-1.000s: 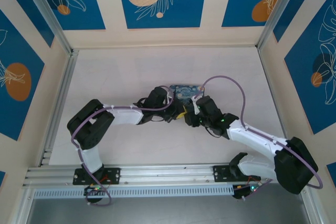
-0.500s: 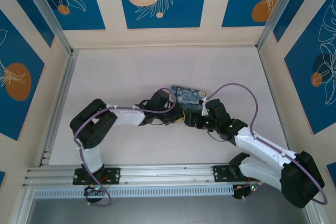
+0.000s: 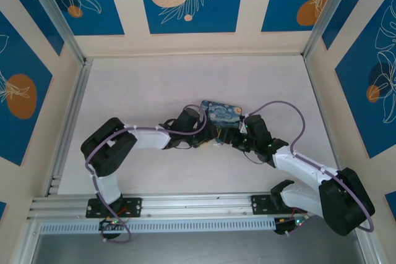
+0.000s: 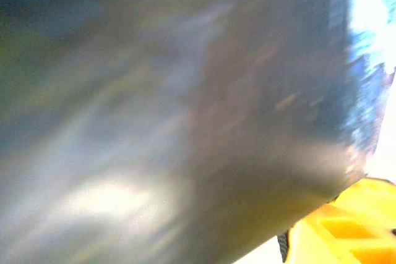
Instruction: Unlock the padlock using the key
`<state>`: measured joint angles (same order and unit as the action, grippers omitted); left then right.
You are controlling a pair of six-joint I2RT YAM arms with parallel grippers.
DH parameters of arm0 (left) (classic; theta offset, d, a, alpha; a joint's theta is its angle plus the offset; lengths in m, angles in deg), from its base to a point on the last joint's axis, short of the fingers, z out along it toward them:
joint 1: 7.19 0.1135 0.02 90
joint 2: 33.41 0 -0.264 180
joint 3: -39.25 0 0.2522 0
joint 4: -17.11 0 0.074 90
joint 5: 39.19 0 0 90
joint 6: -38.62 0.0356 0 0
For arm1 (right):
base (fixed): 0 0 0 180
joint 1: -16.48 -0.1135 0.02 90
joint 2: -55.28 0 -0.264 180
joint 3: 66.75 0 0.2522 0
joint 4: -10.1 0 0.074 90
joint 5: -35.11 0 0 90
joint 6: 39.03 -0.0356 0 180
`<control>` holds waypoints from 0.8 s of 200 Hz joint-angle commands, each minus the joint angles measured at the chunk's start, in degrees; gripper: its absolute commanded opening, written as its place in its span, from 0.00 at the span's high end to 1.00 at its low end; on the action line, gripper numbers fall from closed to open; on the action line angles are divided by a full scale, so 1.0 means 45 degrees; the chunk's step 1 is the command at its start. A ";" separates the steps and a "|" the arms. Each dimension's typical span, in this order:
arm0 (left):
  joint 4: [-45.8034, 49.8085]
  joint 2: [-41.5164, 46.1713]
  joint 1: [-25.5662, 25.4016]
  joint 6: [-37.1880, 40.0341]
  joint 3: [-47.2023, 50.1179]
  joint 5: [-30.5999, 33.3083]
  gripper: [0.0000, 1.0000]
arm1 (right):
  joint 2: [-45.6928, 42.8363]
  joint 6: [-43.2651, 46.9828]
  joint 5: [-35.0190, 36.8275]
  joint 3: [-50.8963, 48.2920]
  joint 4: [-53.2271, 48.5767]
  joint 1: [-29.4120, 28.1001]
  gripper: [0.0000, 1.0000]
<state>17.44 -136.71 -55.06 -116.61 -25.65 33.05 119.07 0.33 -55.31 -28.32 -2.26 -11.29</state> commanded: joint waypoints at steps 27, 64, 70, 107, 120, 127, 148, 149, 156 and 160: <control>0.1889 0.2025 -0.0163 0.0127 0.0677 0.0411 0.22 | 0.1330 0.0063 -0.0806 0.0884 0.1211 0.0996 0.39; 0.2924 0.3385 -0.0052 0.0536 0.0462 0.1213 0.13 | 0.3046 0.0980 -0.2072 0.2616 0.1373 0.1923 0.39; 0.3116 0.3538 0.0004 0.0616 0.0376 0.1301 0.12 | 0.3313 0.1123 -0.2295 0.2882 0.1340 0.2005 0.39; 0.4277 0.3932 0.0594 0.1461 -0.0389 0.1640 0.08 | 0.2986 0.1685 -0.2858 0.2751 0.1149 0.2118 0.41; 0.4545 0.3929 0.0902 0.1708 -0.0649 0.1649 0.06 | 0.2499 0.1701 -0.2732 0.2163 0.1043 0.2144 0.41; 0.4609 0.3871 0.1078 0.1855 -0.0783 0.1606 0.05 | 0.2342 0.1701 -0.2641 0.1867 0.1048 0.2147 0.41; 0.4709 0.3562 0.1613 0.2216 -0.1209 0.1375 0.04 | 0.2181 0.1643 -0.2562 0.0972 0.1446 0.2147 0.43; 0.4706 0.3543 0.1634 0.2243 -0.1222 0.1362 0.04 | 0.2187 0.1633 -0.2562 0.0939 0.1455 0.2147 0.43; 0.4793 0.3386 0.1791 0.2421 -0.1429 0.1330 0.01 | 0.2247 0.1657 -0.2578 0.0744 0.1716 0.2147 0.44; 0.4878 0.3262 0.1874 0.2554 -0.1582 0.1301 0.00 | 0.2298 0.1695 -0.2599 0.0666 0.1864 0.2147 0.45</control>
<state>36.50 -120.30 -48.90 -109.46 -28.84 39.06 129.39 6.54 -65.85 -22.16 3.95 -1.83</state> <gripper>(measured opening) 0.967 0.566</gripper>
